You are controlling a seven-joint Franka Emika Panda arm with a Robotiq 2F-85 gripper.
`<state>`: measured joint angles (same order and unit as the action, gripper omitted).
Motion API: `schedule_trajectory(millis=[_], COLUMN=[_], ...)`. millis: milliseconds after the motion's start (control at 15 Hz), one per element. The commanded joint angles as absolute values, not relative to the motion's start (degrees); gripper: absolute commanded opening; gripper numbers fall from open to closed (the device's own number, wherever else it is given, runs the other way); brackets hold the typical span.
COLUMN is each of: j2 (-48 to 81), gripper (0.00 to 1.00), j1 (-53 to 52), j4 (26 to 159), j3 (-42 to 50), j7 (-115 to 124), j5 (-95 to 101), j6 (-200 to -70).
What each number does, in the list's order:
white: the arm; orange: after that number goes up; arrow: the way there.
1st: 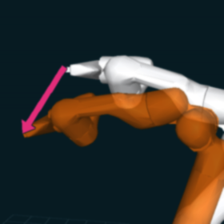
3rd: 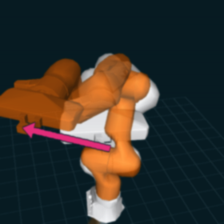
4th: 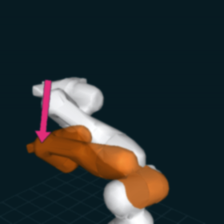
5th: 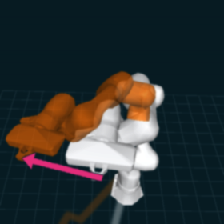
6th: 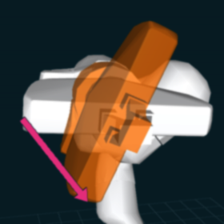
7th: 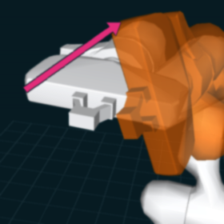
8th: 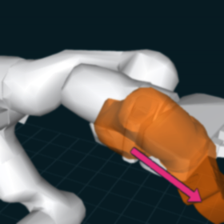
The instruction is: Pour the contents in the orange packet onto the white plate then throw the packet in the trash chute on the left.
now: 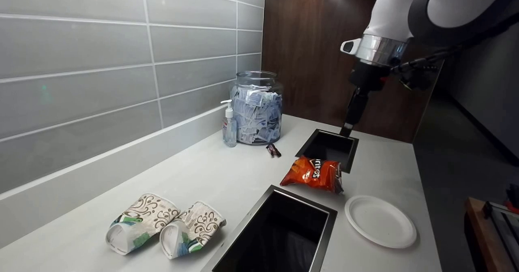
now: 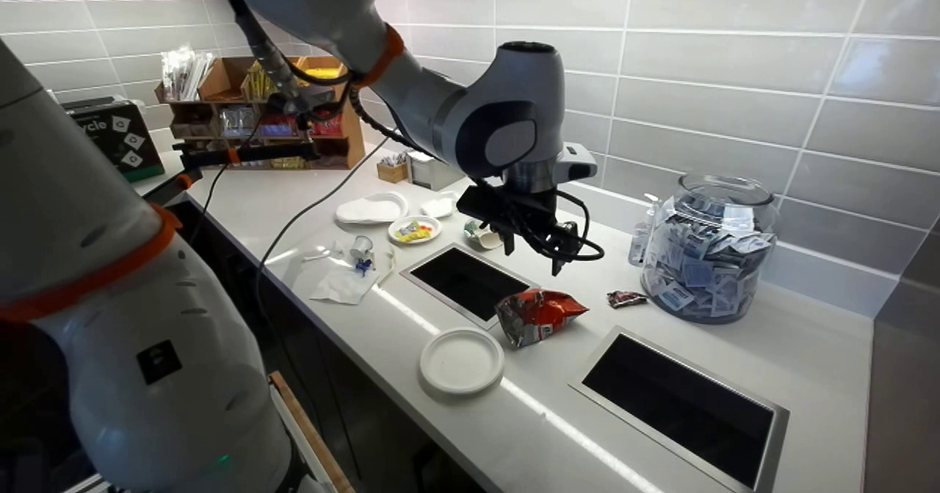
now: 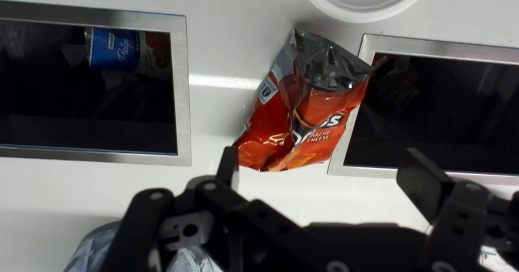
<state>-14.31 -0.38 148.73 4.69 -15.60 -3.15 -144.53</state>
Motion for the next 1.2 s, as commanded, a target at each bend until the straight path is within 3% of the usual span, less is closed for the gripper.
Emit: schedule_trajectory(millis=[0,1133], j2=[-13.4,3.9], gripper=[1.0,1.0], j1=[-0.4,-0.8], j4=[148.6,139.8], j3=[4.2,-0.1], j7=[-14.8,-7.3], j5=[-3.0,0.8], j6=[-144.4,-145.2])
